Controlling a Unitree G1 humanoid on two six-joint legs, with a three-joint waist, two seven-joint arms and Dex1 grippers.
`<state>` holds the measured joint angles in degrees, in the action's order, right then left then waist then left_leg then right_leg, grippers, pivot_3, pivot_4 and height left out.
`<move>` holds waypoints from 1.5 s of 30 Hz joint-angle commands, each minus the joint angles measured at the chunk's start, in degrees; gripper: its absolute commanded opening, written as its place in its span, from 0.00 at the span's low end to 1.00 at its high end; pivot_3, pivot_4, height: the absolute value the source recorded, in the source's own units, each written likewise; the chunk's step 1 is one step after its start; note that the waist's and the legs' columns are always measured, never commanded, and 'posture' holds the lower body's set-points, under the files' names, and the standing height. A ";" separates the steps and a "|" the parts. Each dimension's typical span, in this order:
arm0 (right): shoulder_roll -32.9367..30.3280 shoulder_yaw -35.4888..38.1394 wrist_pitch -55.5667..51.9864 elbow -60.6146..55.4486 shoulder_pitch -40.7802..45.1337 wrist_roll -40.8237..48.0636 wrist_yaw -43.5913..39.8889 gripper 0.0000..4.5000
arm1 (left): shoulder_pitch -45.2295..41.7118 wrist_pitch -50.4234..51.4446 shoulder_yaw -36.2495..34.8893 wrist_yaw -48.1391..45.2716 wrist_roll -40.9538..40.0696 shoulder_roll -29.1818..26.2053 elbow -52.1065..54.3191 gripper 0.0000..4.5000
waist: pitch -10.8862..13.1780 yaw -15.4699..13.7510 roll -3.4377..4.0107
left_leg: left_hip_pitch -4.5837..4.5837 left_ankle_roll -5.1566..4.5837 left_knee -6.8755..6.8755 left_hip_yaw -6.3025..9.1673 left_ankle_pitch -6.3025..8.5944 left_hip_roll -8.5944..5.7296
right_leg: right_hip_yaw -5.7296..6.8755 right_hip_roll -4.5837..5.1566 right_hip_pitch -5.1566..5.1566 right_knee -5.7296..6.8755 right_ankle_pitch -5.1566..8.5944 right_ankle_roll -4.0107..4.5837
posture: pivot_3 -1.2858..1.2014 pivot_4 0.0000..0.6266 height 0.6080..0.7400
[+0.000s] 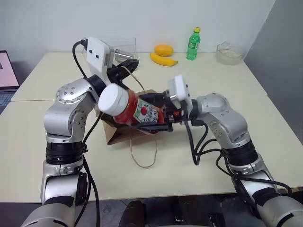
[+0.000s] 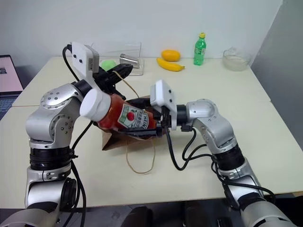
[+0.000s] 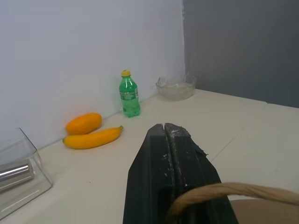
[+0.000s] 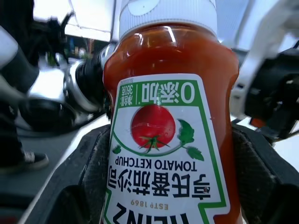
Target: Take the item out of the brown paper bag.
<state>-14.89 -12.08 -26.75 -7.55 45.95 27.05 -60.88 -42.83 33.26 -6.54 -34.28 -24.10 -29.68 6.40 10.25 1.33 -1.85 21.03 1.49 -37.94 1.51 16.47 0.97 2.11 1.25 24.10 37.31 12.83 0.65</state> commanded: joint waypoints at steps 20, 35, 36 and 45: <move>-22.58 -8.41 39.80 56.09 11.97 -45.51 22.23 0.71 | 0.52 -0.51 -1.21 1.79 -0.21 -0.60 3.47 0.00 | 0.18 -0.72 0.16 | 0.29 -0.02 0.04 -0.59 0.01 -0.15 | -0.13 0.00 0.20 -0.24 -0.12 0.05 | 0.52 0.24 1.00; -26.09 -6.09 44.91 59.15 13.39 -44.69 12.93 0.99 | 1.36 -0.43 -1.49 2.52 -0.46 -0.69 4.21 0.00 | 0.25 -0.89 0.24 | 0.44 0.18 -0.07 -0.58 -0.10 -0.15 | -0.11 0.01 0.23 -0.26 -0.19 -0.01 | 0.52 0.24 1.00; -27.12 -4.59 44.00 56.27 12.48 -42.75 10.85 0.99 | 1.45 -0.53 -1.50 2.54 -0.38 -0.73 4.20 0.00 | 0.26 -0.93 0.25 | 0.44 0.18 -0.07 -0.57 -0.10 -0.14 | -0.10 0.01 0.23 -0.26 -0.19 -0.01 | 0.52 0.24 1.00; -24.99 11.10 7.49 -3.53 -16.88 -8.13 5.25 0.99 | 0.50 -3.48 -1.42 3.94 2.76 -1.29 0.86 0.00 | 0.25 -1.39 0.25 | 0.41 0.08 -0.09 -0.20 -0.04 0.09 | 0.13 0.09 0.09 -0.23 -0.20 -0.01 | 0.52 0.24 1.00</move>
<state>-40.52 -3.52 -13.47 -1.96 29.92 13.27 -57.78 -41.03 31.69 -6.95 -31.01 -22.49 -30.15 7.31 10.50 -0.05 -1.60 21.42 1.57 -38.02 1.34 16.42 1.07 2.25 1.35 24.19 37.11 12.63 0.64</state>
